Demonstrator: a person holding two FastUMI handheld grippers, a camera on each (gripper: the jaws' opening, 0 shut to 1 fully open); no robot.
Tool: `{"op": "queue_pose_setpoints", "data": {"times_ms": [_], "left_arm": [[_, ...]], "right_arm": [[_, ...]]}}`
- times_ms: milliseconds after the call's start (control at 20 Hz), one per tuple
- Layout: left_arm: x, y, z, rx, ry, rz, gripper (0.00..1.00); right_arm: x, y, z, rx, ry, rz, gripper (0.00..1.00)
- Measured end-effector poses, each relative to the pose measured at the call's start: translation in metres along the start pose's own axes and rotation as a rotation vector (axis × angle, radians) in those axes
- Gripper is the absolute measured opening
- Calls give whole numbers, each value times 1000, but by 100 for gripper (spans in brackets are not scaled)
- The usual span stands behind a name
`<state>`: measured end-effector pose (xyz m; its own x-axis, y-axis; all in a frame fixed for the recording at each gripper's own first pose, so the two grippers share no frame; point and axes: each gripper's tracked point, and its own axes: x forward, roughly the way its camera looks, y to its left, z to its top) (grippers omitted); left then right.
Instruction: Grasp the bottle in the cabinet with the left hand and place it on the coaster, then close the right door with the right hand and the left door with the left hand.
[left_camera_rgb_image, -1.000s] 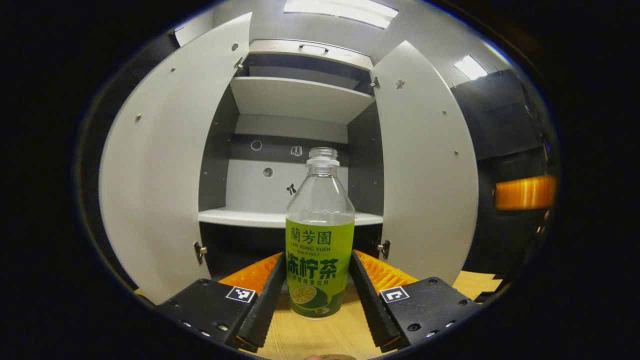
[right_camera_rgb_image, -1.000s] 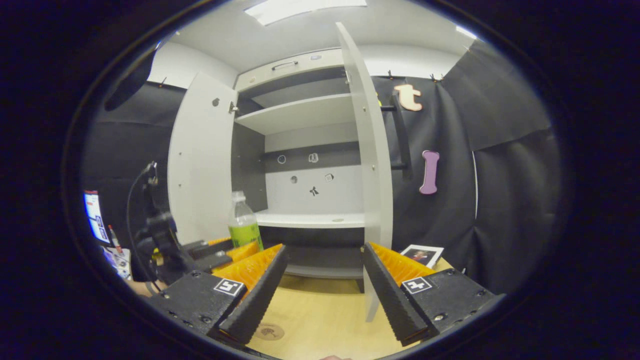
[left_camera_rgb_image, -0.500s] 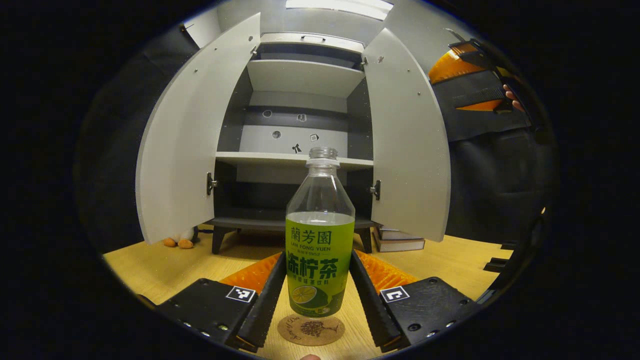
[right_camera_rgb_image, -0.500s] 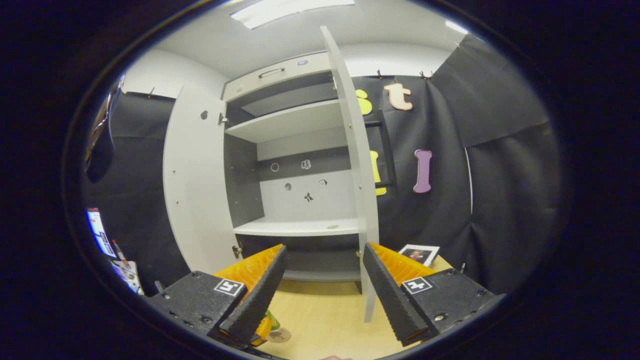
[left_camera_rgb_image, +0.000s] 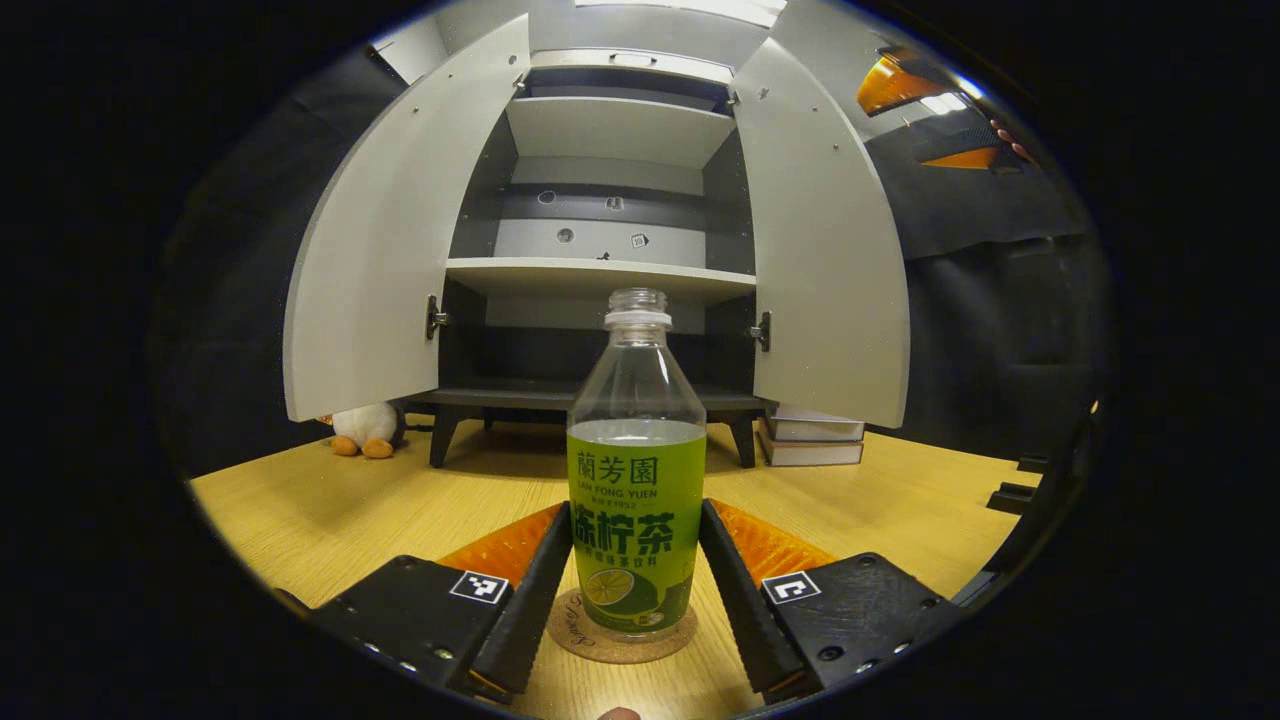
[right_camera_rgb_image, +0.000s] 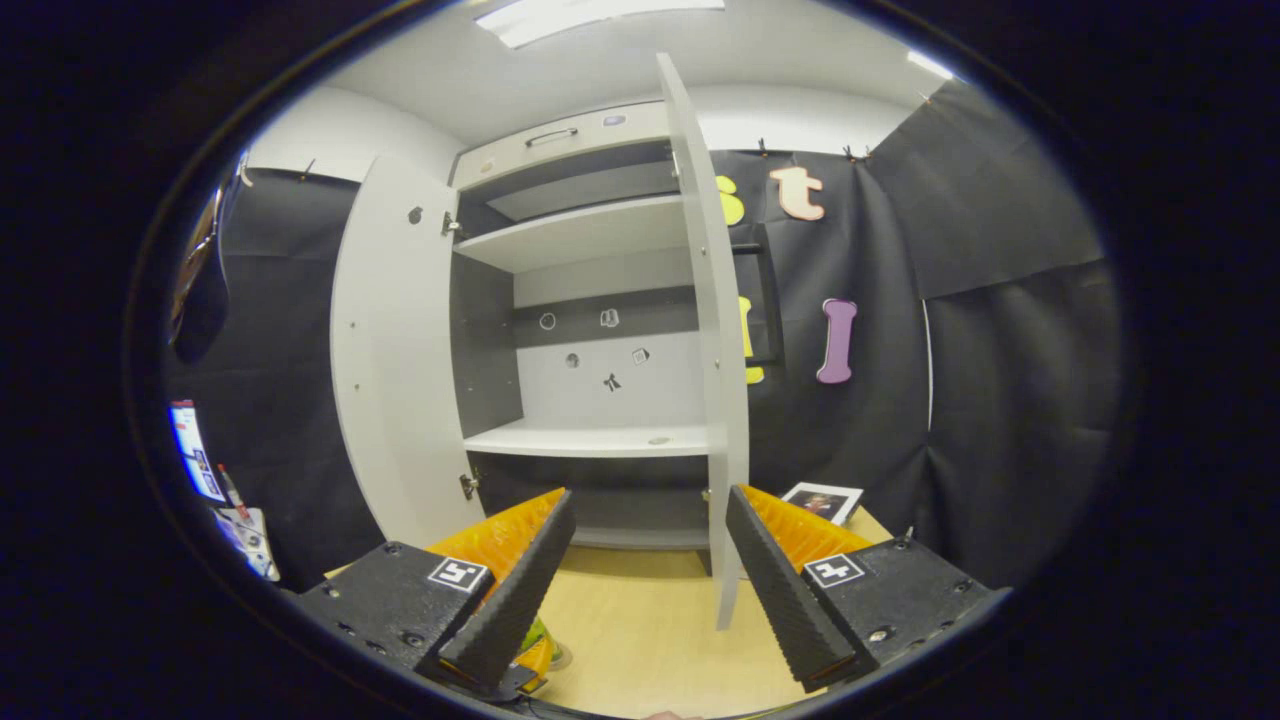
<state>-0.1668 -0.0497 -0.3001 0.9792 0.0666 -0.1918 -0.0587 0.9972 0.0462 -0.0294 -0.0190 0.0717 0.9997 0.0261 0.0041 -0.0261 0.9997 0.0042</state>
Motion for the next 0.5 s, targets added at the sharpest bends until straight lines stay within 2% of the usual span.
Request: {"op": "queue_pose_setpoints", "data": {"times_ms": [100,250,300,350,400,500], "left_arm": [[0,2,0,3,4,3,78],[-4,2,1,-4,13,-13,78],[-7,2,2,-16,16,-17,80],[-9,1,3,-29,20,-20,84],[-11,1,4,-41,25,-21,89],[-19,1,7,-59,49,-31,92]], "right_arm": [[-1,0,-1,1,2,-3,96],[0,2,-2,3,5,1,100],[1,2,-2,-1,5,1,96],[2,1,-3,-5,10,0,100],[3,1,-5,-6,15,0,100],[4,1,-9,3,24,2,100]]}}
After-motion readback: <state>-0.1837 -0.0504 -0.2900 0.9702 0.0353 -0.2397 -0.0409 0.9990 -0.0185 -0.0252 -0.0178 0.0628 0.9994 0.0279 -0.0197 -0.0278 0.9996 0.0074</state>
